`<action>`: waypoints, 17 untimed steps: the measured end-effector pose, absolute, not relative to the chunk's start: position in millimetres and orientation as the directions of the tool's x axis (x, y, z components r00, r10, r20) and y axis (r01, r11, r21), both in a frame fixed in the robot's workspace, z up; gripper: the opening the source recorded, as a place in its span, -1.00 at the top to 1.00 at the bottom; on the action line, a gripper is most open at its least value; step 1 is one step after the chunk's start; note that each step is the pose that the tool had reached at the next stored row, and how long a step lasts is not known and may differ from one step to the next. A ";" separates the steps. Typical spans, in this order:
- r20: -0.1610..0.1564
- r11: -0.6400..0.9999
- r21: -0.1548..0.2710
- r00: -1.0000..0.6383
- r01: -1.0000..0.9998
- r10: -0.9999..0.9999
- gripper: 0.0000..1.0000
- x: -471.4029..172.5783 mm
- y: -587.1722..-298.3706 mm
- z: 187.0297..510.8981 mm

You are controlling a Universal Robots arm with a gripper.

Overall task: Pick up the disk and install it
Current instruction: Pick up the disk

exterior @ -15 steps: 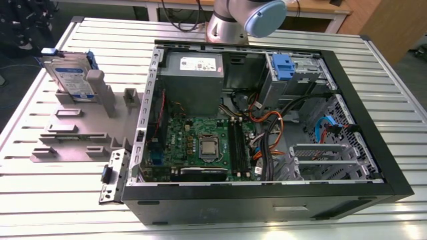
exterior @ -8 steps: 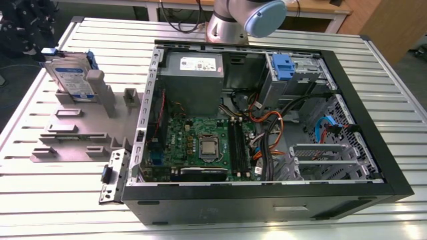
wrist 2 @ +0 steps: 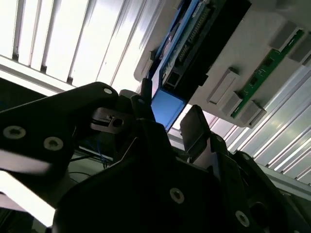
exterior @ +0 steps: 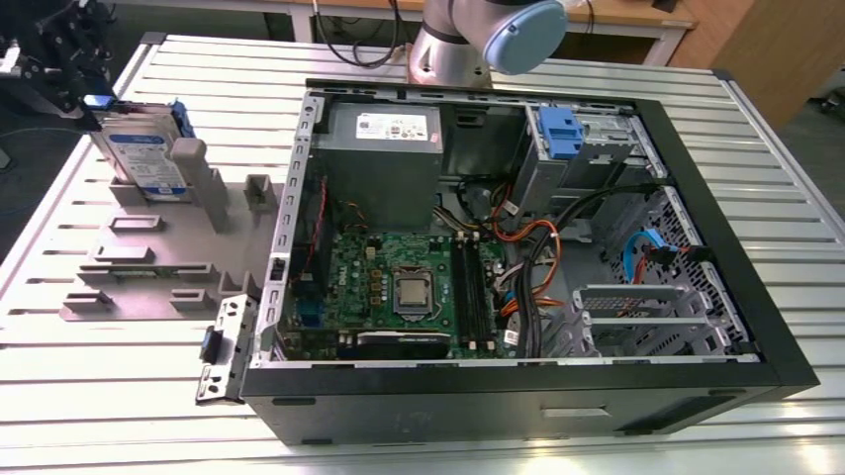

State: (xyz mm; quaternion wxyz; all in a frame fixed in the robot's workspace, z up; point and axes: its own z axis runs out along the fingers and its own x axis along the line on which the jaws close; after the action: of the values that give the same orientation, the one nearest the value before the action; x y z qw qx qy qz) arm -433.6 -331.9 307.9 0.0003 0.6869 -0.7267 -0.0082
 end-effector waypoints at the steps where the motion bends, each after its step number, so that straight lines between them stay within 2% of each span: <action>1: -0.011 0.048 0.012 -0.048 -0.999 -0.999 -0.01 -433.8 -331.9 306.0; 7: -0.011 0.016 0.012 -0.016 -1.000 -1.000 0.02 -434.4 -331.9 298.8; 8: -0.011 0.016 0.013 -0.016 -1.000 -1.000 0.15 -434.4 -331.9 298.7; 17: -0.011 0.016 0.012 -0.016 -1.000 -1.000 0.15 -434.5 -331.8 293.0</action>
State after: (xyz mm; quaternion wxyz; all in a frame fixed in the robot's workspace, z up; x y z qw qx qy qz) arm -434.5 -331.8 293.0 0.0002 0.7015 -0.7126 -0.0084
